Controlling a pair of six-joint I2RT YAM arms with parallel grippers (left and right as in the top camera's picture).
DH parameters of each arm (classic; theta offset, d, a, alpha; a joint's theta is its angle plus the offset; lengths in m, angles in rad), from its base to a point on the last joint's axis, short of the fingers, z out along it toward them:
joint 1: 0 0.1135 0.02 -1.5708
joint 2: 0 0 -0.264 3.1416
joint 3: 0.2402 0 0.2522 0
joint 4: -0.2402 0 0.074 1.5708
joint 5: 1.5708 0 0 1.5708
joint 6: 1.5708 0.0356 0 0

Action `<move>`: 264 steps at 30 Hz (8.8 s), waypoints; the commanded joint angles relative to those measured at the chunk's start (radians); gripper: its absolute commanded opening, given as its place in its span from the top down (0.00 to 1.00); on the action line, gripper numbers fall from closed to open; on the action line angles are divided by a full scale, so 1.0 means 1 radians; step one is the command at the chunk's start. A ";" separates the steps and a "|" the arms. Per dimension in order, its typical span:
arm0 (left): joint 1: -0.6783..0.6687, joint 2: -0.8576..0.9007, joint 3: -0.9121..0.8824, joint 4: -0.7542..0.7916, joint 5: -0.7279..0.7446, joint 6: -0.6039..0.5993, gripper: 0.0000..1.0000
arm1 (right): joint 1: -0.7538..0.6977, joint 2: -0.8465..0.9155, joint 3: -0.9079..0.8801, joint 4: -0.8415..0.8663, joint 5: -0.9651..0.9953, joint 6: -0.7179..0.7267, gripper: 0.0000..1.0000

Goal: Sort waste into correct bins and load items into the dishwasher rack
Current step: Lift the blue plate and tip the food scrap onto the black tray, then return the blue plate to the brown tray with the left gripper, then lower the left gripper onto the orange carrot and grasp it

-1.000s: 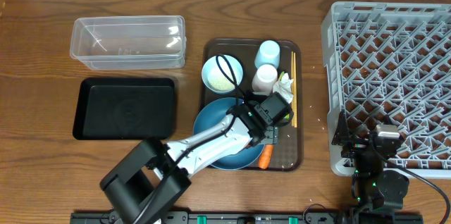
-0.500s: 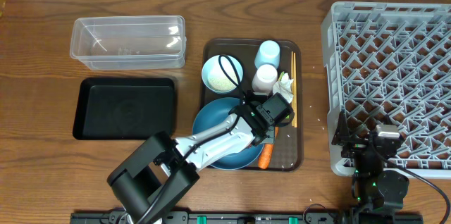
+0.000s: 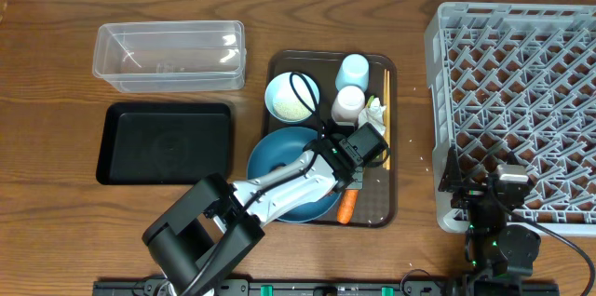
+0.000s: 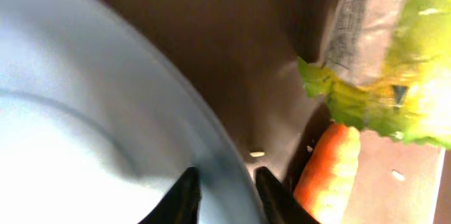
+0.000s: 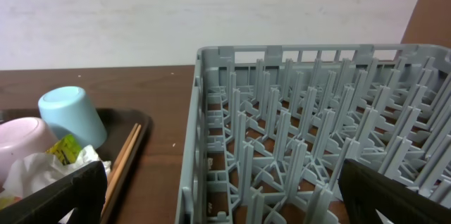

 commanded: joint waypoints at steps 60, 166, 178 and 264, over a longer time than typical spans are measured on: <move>0.760 -0.544 0.015 -0.199 0.419 0.269 0.94 | -0.006 -0.005 -0.002 -0.003 -0.001 -0.010 0.01; 0.179 -0.438 -0.024 -0.151 0.113 0.141 0.94 | -0.006 -0.005 -0.002 -0.003 -0.001 -0.010 0.01; 0.114 -0.337 -0.024 -0.085 0.079 0.114 0.94 | -0.006 -0.005 -0.002 -0.003 -0.001 -0.010 0.01; -0.137 -0.126 -0.023 -0.145 0.088 0.278 0.37 | -0.006 -0.005 -0.002 -0.003 -0.001 -0.010 0.01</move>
